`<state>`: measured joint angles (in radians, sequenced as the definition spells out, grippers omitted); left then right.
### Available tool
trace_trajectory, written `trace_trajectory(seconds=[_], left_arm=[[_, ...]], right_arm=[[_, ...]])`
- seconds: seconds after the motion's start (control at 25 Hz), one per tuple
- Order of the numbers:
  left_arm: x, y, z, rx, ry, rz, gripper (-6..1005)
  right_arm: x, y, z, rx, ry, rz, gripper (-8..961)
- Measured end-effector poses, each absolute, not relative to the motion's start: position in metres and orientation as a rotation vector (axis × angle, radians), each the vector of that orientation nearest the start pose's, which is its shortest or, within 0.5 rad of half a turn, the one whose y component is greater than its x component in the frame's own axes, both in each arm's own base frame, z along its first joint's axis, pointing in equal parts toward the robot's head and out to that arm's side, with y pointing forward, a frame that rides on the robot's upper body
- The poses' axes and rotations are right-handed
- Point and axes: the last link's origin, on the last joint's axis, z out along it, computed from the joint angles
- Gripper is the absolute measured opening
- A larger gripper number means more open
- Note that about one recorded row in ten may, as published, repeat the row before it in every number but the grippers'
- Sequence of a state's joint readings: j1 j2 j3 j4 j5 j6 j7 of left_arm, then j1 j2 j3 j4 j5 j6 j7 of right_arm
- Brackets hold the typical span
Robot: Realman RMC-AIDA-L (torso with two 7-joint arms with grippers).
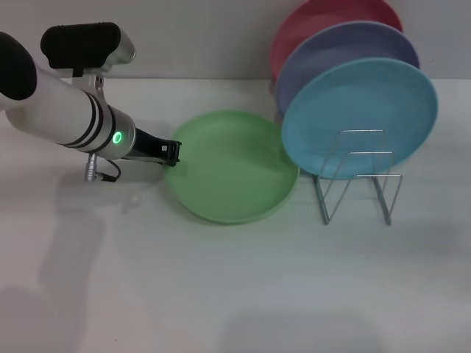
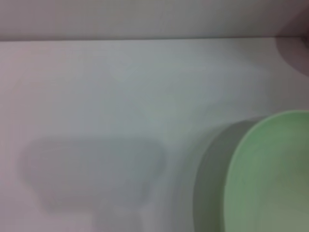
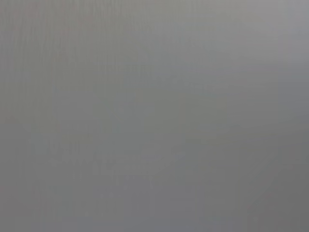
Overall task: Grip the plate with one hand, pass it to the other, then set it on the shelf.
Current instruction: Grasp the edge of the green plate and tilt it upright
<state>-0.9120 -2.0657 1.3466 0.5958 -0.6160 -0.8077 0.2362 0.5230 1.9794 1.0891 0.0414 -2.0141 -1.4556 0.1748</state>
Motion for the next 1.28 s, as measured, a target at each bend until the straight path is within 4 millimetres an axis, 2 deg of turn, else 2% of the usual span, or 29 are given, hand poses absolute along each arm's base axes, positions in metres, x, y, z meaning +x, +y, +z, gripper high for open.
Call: trace_trajectory(seconds=[0.24,0.48,1.04,1.28], left_arm=[[-0.204,0.447,-0.052,-2.110,-1.333,0.095,87],[-0.216,0.452,-0.037,-2.050,-1.329,0.080,57],[-0.243,0.453,0.009,-1.920,-1.359,-0.119,40],[-0.246,0.449,0.011,-1.938,-1.378,-0.217,40]], right_arm=[[0.348,0.342,0.125,-1.018,0.329,0.811,564],[0.348,0.343,0.125,-1.019,0.327,0.813,564],[0.345,0.348,0.126,-1.024,0.322,0.813,564],[0.344,0.350,0.127,-1.026,0.319,0.814,564]])
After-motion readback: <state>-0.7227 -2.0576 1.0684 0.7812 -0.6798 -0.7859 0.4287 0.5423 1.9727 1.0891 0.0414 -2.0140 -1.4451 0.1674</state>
